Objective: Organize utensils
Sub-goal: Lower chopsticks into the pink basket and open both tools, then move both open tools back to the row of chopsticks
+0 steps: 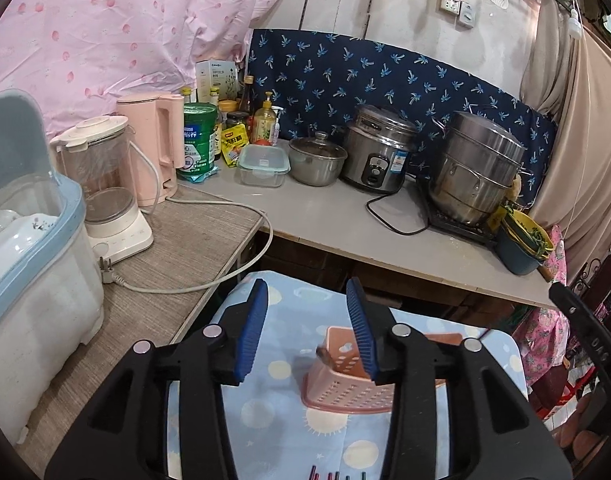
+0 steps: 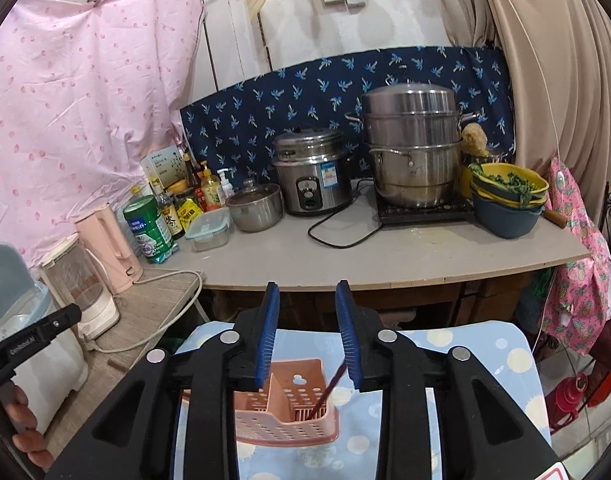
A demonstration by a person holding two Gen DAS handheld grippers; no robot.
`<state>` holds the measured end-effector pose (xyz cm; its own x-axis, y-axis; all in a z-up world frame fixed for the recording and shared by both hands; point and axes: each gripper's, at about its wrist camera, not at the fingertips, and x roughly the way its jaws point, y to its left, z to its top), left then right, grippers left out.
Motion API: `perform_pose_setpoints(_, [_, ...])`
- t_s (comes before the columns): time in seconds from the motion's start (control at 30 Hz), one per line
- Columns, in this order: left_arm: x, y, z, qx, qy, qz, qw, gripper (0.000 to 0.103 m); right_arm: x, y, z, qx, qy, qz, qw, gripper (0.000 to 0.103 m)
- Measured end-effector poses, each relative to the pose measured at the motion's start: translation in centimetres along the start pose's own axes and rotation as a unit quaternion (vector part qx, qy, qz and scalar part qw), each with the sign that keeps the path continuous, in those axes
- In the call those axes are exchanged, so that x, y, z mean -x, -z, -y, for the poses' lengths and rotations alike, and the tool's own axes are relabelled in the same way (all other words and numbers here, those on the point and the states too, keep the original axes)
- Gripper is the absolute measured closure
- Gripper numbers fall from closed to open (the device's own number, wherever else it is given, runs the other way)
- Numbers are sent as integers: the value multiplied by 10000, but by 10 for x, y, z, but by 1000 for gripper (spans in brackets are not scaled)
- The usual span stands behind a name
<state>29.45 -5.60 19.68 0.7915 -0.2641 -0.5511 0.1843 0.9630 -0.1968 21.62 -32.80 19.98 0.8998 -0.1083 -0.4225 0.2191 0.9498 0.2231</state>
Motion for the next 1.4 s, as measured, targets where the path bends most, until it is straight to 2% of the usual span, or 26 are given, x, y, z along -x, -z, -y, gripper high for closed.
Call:
perform_pose_setpoints(0.13, [16,12,-7,-4,-52,-2,10000,55,25,8,-4,23,-47,51,10000,59])
perform_pose_setpoints(0.3, [36,38,-15,-111,-125,-109,9998,54,59,40,-15,235,-26,-36,9997,51])
perform_pose_setpoints(0.43, [49,68,-22,-238,-219,-278,9991,54,80,73,-19,280,-22,-231,9993,48])
perform_pose_setpoints(0.67, [66,123,-27,-480,-187,-610,9968,54,109,125,-15,66,-41,-611,9981,47])
perform_pose_setpoints(0.93, [81,180,-28,-708,-123,-967,9927,54,137,179,-16,141,96,-949,9953,47])
perform_pose_setpoints(1.4, [89,259,-29,-935,-125,-1557,9833,54,154,258,-12,144,246,-1590,9869,41])
